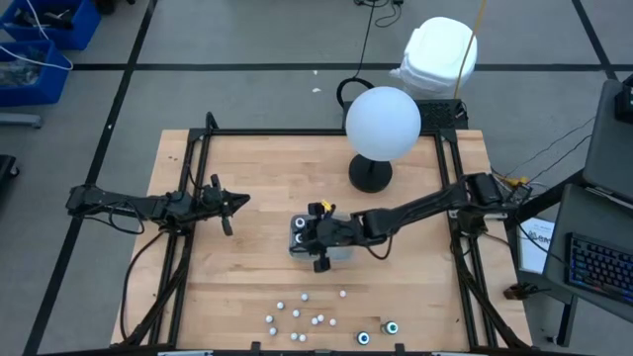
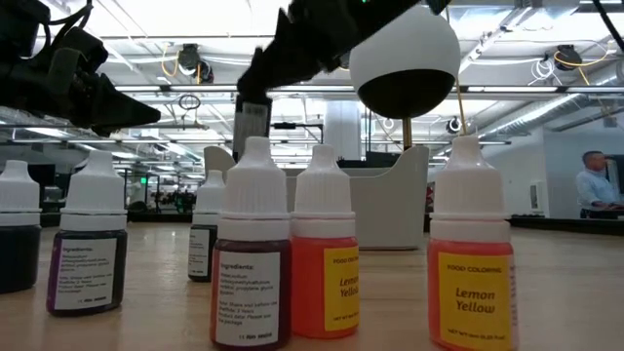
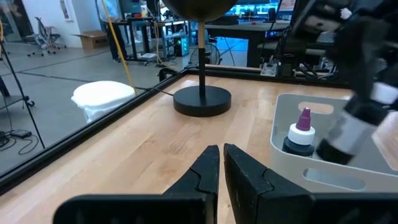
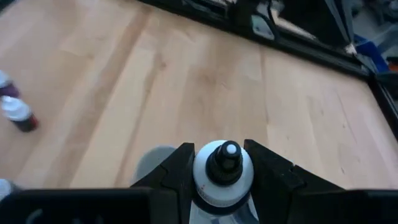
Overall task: Pick & Place food coloring
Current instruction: Put the large black food coloring bottle into the gray bin
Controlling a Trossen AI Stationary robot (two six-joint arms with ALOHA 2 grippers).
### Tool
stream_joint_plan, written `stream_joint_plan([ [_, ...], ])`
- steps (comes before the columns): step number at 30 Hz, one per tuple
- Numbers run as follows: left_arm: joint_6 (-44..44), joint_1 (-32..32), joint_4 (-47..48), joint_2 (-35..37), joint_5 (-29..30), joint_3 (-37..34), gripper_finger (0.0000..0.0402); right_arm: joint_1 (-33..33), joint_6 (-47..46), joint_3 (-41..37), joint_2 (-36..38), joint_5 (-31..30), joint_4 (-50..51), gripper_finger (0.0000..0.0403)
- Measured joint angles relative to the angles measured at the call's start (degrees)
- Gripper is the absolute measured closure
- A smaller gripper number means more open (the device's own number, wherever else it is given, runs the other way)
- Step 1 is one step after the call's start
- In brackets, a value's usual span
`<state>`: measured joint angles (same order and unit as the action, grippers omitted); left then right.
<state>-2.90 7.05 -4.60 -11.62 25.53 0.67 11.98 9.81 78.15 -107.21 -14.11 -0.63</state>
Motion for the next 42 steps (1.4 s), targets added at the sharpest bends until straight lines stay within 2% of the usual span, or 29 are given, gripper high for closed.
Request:
stream_joint_plan([
  [5, 0.2, 0.0, 0.0, 0.0, 0.0, 0.0, 0.0369, -1.6, -3.2, 0.0, -2.6, 5.5, -1.2, 0.0291],
  [12, 0.2, 0.0, 0.0, 0.0, 0.0, 0.0, 0.0369, -2.4, -4.7, 0.0, -6.2, 5.2, -2.0, 0.0291],
  [25, 0.1, 0.0, -0.2, 0.0, 0.0, 0.0, 0.0369, -2.3, -4.7, 0.1, -7.1, 5.1, -2.0, 0.0289],
  [42, 0.0, 0.0, -0.2, 0.0, 0.0, 0.0, 0.0369, -3.2, -6.2, -0.1, -6.9, 5.2, -4.2, 0.0195],
])
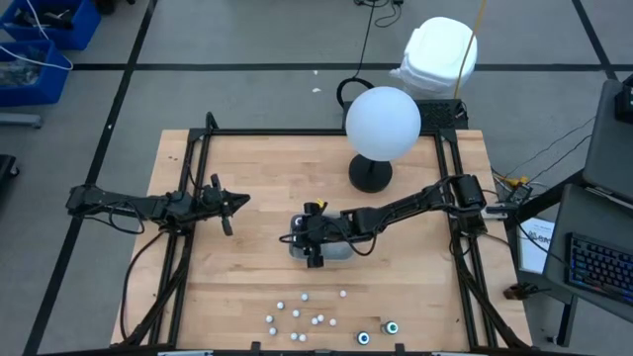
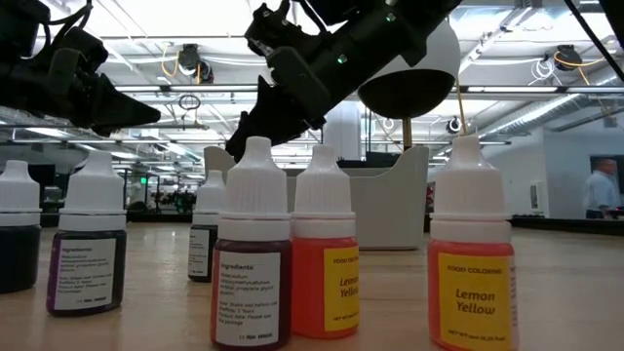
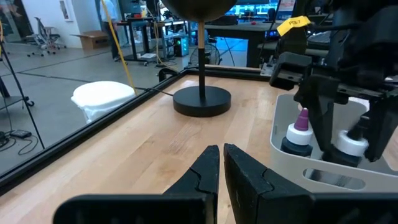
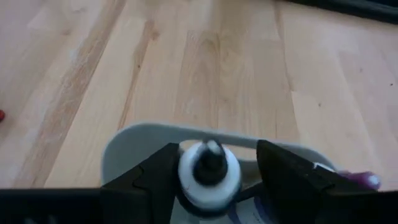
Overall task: Pick & Place food coloring
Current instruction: Put the large black food coloring bottle into the gray bin, then put the large blue food coloring bottle into the gray bin
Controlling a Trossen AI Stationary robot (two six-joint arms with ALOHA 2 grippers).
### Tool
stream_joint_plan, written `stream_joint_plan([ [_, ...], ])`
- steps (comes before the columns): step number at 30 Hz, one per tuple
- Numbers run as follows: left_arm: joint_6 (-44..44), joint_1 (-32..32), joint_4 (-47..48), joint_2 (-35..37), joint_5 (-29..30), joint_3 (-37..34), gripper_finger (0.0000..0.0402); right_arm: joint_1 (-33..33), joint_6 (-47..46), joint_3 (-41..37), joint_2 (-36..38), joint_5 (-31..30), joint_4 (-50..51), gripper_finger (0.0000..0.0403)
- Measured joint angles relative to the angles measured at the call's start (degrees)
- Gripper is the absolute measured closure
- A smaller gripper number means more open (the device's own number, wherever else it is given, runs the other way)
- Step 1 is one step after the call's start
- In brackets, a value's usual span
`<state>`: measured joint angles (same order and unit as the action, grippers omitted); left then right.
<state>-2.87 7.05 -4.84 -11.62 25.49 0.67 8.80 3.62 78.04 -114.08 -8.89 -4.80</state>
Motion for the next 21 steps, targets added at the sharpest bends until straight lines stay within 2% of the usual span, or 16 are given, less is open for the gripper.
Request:
stream_joint_plan([
  [8, 0.1, 0.0, 0.0, 0.0, 0.0, 0.0, 0.0369, 0.0, 0.4, 0.0, 0.5, 0.0, -0.2, 0.0175],
  [13, 0.1, 0.0, 0.0, 0.0, -0.1, 0.0, 0.0369, 0.2, 1.6, 0.0, 3.8, 0.0, -1.0, 0.0172],
  [17, 0.1, 0.0, 0.0, 0.0, -0.1, 0.0, 0.0369, 1.1, 3.7, 0.0, 8.5, 0.0, 0.4, 0.0172],
  [21, 0.1, 0.0, 0.1, 0.0, -0.1, 0.0, 0.0369, 3.3, 4.0, 0.0, 18.8, -1.5, 5.8, 0.0181],
])
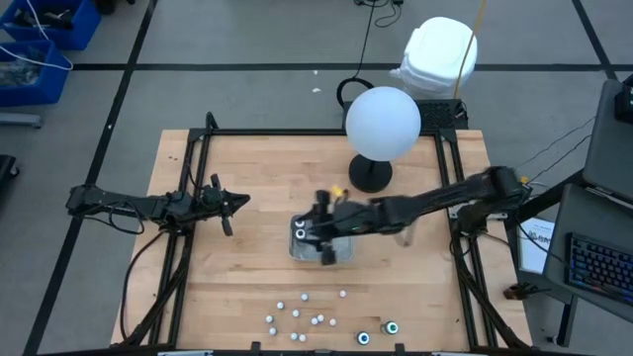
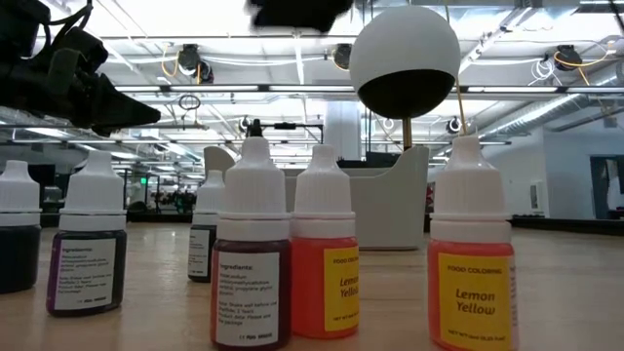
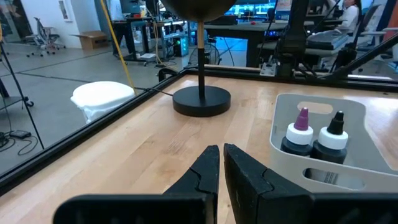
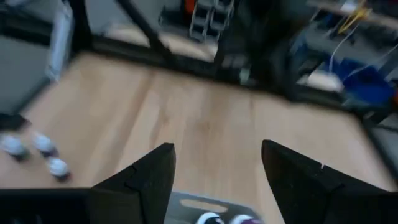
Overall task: Pick & Place food coloring
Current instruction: Put the large blue food coloring bottle into the gray bin
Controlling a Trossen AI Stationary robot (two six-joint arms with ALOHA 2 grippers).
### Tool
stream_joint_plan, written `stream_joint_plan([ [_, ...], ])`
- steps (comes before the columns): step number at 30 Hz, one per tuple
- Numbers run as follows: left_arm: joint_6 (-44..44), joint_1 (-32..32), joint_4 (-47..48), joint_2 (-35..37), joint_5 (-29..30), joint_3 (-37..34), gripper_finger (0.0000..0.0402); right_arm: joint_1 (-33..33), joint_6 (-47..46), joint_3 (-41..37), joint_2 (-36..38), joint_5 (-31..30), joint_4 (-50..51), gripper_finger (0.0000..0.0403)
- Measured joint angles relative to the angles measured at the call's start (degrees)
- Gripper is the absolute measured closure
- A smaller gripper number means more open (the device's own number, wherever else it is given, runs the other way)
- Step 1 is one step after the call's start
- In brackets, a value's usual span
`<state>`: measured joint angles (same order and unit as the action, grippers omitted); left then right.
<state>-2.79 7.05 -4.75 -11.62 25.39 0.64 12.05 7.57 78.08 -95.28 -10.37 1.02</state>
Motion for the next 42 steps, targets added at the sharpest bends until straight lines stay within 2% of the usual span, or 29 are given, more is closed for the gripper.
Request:
stream_joint_plan([
  [4, -0.1, 0.0, 0.0, 0.0, 0.0, 0.0, 0.0369, 2.9, -2.1, 0.0, 11.7, -0.2, 12.0, 0.0218],
  [8, -0.4, 0.0, 0.1, 0.0, 0.0, 0.0, 0.0369, 6.2, -7.6, -0.6, 22.7, -0.6, 24.3, 0.0294],
  [11, -0.8, 0.0, 0.1, 0.0, 0.0, 0.0, 0.0369, 10.6, -11.2, -6.2, 30.0, -0.6, 27.9, 0.0367],
  [13, -0.8, 0.0, 0.1, 0.0, 0.0, 0.0, 0.0369, 14.1, -12.5, -13.2, 34.2, -3.0, 24.7, 0.0393],
  [16, -1.5, 0.0, 0.1, 0.0, 0.1, 0.0, 0.0369, 17.8, -13.1, -25.3, 40.1, -6.4, 16.6, 0.0389],
  [19, -2.5, 0.0, 0.2, 0.0, 0.1, 0.0, 0.0369, 19.0, -11.9, -37.3, 45.4, -5.9, 6.1, 0.0394],
  [22, -2.8, 0.0, 0.2, 0.0, 0.1, 0.0, 0.0369, 18.3, -10.6, -45.6, 53.1, -5.9, -0.3, 0.0401],
  [28, -1.0, 0.0, 0.2, 0.0, 0.3, 0.0, 0.0369, 16.2, -9.7, -56.2, 72.1, -6.0, -1.8, 0.0402],
  [33, 0.1, 0.0, 0.2, 0.0, -1.3, 0.0, 0.0369, 15.7, -5.4, -62.2, 83.1, -4.5, -2.5, 0.0402],
  [38, 1.0, 0.0, -0.1, 0.0, 0.0, 0.0, 0.0369, 15.7, -4.9, -65.2, 90.2, -4.6, -3.6, 0.0402],
  [42, 1.0, 0.0, -1.7, 0.0, 1.2, 0.0, 0.0369, 15.7, -3.3, -68.2, 91.7, -4.6, -5.9, 0.0403],
])
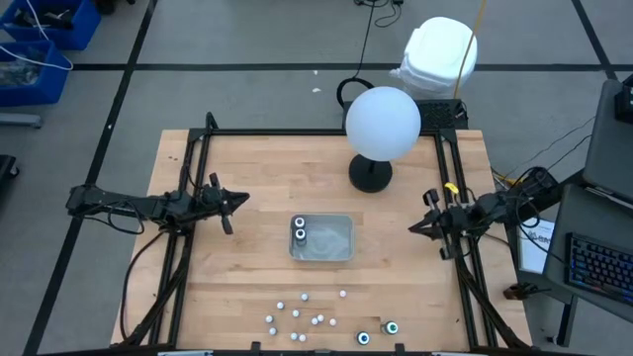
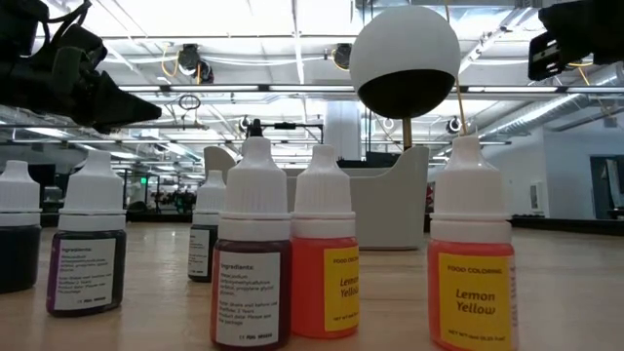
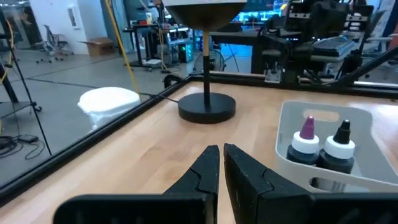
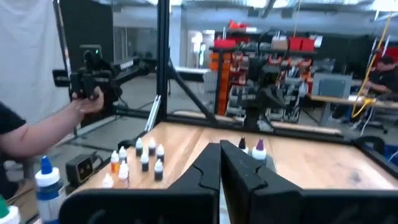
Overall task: Pick & Place food coloring
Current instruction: Put the large blue food coloring bottle into the gray bin
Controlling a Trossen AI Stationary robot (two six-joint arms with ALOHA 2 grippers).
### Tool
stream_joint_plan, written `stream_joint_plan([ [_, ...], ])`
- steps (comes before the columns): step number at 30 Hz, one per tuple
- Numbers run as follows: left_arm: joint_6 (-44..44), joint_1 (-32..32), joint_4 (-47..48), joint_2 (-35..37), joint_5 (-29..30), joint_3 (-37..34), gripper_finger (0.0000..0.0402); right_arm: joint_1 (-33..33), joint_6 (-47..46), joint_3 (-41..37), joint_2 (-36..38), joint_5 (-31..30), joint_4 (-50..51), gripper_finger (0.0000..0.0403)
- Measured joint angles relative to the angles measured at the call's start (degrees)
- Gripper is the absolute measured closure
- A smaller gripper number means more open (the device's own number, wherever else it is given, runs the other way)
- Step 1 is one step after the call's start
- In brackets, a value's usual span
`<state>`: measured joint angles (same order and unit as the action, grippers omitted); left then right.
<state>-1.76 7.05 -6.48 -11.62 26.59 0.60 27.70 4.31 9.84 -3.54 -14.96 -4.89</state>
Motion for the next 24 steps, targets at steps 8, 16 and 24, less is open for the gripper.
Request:
stream_joint_plan([
  [8, -1.7, 0.2, -12.9, 0.0, -4.4, 1.0, 0.0369, 0.0, 2.9, -4.8, 0.0, 0.0, -4.9, 0.0403],
  [16, 1.5, 4.8, -4.0, -18.4, 0.8, 20.6, 0.0369, 0.0, 7.0, -6.0, 0.0, 0.0, -8.0, 0.0403],
  [24, 5.0, 10.7, 7.4, -53.6, 7.9, 52.1, 0.0369, 0.0, 7.5, -6.1, 0.1, 0.2, -8.6, 0.0403],
])
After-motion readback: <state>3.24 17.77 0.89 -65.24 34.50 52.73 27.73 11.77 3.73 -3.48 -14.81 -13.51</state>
